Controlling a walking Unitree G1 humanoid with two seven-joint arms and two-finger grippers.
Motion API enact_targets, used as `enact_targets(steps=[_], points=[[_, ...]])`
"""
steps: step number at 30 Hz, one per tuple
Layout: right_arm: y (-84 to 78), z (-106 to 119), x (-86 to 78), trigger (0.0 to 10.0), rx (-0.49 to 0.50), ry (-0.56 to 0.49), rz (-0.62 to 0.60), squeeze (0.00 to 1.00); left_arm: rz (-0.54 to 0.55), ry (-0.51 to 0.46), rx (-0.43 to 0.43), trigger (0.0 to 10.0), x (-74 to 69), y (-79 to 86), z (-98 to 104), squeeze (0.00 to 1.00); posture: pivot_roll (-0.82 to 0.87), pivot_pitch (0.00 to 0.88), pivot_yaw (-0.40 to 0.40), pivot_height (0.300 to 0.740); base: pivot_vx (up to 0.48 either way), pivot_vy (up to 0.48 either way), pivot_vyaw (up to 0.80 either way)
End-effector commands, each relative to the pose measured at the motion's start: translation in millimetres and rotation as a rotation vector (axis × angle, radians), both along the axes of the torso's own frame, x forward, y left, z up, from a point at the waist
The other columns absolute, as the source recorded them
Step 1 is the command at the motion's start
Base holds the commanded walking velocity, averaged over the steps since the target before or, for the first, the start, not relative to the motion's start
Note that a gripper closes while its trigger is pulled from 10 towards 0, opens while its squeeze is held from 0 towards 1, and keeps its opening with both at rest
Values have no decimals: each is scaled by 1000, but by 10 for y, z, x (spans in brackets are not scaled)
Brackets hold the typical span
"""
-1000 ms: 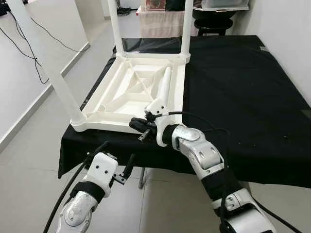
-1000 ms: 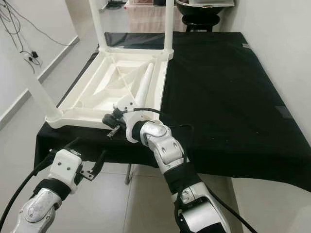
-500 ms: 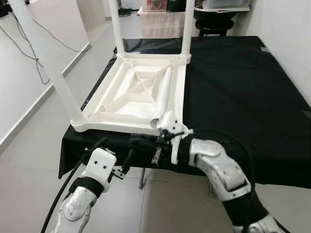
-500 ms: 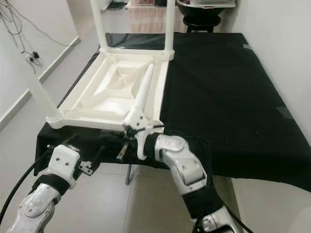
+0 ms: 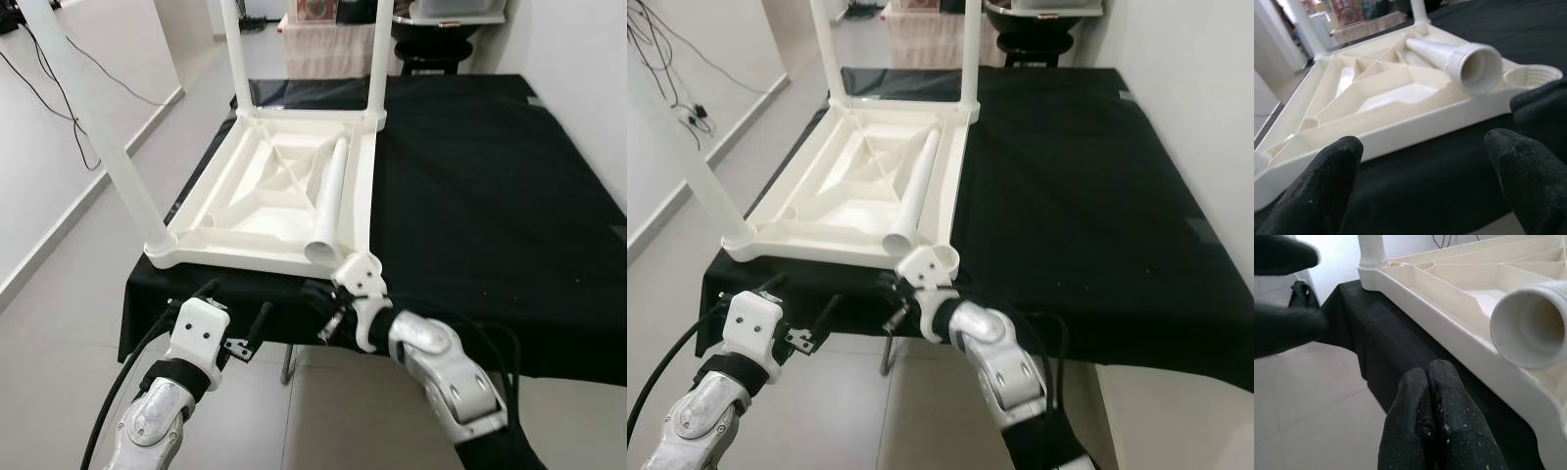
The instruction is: Building children table
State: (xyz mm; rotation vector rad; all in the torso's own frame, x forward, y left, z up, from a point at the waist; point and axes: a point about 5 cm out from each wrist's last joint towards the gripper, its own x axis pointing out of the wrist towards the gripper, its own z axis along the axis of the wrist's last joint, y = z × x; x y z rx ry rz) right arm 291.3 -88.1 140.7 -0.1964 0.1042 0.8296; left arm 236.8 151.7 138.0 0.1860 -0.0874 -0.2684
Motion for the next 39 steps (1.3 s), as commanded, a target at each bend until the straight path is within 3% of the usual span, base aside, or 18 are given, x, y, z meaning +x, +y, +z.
enact_targets(steps=[1, 5, 12, 16, 17, 22, 26, 28, 29, 31, 35, 37, 39], points=[[60, 53, -50, 10000, 27, -31, 48, 0, 2, 37, 1, 10000, -15, 24, -64, 0, -7, 118, 55, 740, 274, 0, 800], [105, 95, -123, 10000, 72, -54, 117, 0, -5, 40, -1, 10000, -14, 24, -62, 0, -5, 117, 57, 740, 272, 0, 400], [72, 84, -275, 10000, 3, -38, 291, 0, -26, 44, 2, 10000, -28, 8, -72, 0, -8, 110, 59, 740, 272, 0, 0], [-44, 121, -402, 10000, 10, -4, 416, 0, -41, 44, 8, 10000, -40, -6, -78, 0, -5, 107, 62, 740, 0, 0, 0], [-145, 231, -413, 10000, 48, -4, 447, 0, -65, 47, 8, 10000, -47, -24, -80, 0, -5, 106, 63, 740, 0, 0, 0], [-293, 499, -474, 10000, 155, -20, 525, 0, -134, 57, 16, 10000, -78, -83, -89, 0, -6, 101, 67, 740, 0, 0, 0], [-351, 579, -477, 10000, 111, -68, 517, 0, -153, 60, 26, 10000, -87, -97, -95, 0, -9, 101, 71, 740, 0, 0, 0], [-371, 542, -344, 10000, -4, -108, 401, 0, -154, 60, 29, 10000, -86, -91, -94, 0, -11, 106, 73, 740, 0, 0, 0], [-390, 508, -251, 10000, -77, -132, 316, 1000, -153, 60, 30, 10000, -85, -87, -93, 0, -13, 107, 74, 740, 0, 0, 0], [-414, 450, -140, 10000, -206, -167, 193, 1000, -149, 61, 29, 10000, -85, -81, -93, 0, -12, 109, 75, 740, 0, 0, 0], [-411, 428, -94, 10000, -270, -190, 112, 1000, -147, 64, 26, 10000, -89, -73, -96, 0, -12, 114, 73, 740, 0, 0, 0], [-423, 385, -51, 10000, -349, -207, 9, 1000, -156, 77, 20, 10000, -105, -67, -113, 0, -15, 117, 73, 740, 0, 0, 0], [-423, 385, -51, 10000, -349, -207, 9, 1000, -156, 77, 20, 10000, -105, -67, -113, 0, -15, 117, 73, 740, 0, 0, 0]])
